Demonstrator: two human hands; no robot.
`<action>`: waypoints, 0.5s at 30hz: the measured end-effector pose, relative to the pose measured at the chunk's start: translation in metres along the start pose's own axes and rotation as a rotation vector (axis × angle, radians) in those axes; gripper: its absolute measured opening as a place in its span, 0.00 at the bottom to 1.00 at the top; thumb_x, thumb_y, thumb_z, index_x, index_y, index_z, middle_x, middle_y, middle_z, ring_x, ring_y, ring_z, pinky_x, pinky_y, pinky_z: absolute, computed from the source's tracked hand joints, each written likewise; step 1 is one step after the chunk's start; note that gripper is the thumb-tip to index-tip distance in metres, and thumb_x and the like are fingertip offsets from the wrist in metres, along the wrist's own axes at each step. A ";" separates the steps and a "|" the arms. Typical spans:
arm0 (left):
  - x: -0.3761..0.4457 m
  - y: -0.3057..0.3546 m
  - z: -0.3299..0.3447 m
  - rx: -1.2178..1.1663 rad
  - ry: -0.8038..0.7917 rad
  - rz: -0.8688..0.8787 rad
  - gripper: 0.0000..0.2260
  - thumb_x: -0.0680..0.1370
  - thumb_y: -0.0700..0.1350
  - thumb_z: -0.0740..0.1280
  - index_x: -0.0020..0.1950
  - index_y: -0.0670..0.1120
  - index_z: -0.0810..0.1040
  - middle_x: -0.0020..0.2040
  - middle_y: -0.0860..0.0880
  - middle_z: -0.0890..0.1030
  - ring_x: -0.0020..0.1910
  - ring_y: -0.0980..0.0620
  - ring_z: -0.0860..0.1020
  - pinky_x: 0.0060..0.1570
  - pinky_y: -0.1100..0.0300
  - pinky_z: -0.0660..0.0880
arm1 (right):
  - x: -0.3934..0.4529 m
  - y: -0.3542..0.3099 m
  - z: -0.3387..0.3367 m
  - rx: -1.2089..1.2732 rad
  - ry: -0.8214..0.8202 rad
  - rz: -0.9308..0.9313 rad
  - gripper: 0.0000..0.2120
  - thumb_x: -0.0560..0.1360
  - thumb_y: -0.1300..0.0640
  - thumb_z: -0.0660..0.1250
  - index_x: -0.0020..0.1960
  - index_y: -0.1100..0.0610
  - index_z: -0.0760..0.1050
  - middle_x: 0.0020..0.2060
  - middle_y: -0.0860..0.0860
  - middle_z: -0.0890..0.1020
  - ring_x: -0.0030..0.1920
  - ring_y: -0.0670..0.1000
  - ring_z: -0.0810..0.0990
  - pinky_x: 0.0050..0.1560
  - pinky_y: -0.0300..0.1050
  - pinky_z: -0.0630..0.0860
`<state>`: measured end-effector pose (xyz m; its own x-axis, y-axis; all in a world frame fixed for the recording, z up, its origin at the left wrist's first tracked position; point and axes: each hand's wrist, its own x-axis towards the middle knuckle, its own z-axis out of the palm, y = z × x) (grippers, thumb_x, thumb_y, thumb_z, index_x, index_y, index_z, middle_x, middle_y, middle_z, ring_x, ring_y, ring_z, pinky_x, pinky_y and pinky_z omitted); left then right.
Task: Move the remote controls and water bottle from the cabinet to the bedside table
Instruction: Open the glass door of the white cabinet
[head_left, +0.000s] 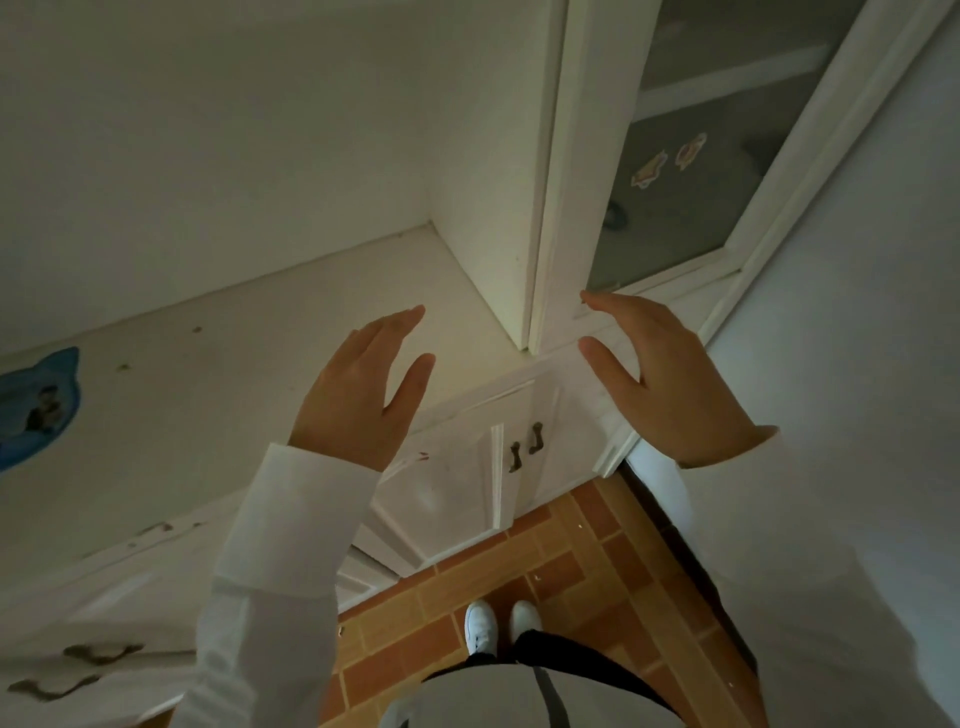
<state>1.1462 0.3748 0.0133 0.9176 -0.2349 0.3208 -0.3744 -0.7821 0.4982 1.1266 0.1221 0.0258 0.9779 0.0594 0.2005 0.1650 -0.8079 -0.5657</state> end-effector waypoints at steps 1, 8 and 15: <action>0.004 0.000 0.001 -0.002 -0.002 0.008 0.21 0.79 0.53 0.56 0.70 0.47 0.69 0.66 0.48 0.75 0.63 0.48 0.74 0.63 0.49 0.72 | 0.002 0.000 0.000 -0.005 0.010 0.005 0.23 0.78 0.47 0.57 0.70 0.54 0.65 0.67 0.52 0.73 0.67 0.51 0.70 0.66 0.40 0.63; 0.031 0.007 -0.003 -0.026 0.036 0.063 0.21 0.78 0.51 0.57 0.70 0.46 0.69 0.66 0.47 0.75 0.62 0.47 0.75 0.61 0.50 0.72 | 0.018 -0.003 -0.009 -0.027 0.067 -0.025 0.22 0.79 0.49 0.59 0.70 0.54 0.65 0.65 0.52 0.74 0.64 0.51 0.72 0.63 0.39 0.64; 0.064 0.026 -0.013 -0.042 0.121 0.167 0.22 0.79 0.54 0.56 0.70 0.48 0.68 0.66 0.48 0.75 0.63 0.49 0.74 0.61 0.51 0.73 | 0.038 -0.017 -0.042 -0.033 0.191 -0.123 0.22 0.79 0.47 0.58 0.70 0.55 0.66 0.66 0.52 0.74 0.66 0.49 0.70 0.64 0.38 0.62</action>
<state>1.1937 0.3472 0.0574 0.8203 -0.2862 0.4951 -0.5276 -0.7128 0.4621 1.1559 0.1136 0.0768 0.9081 0.0492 0.4158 0.2743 -0.8202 -0.5020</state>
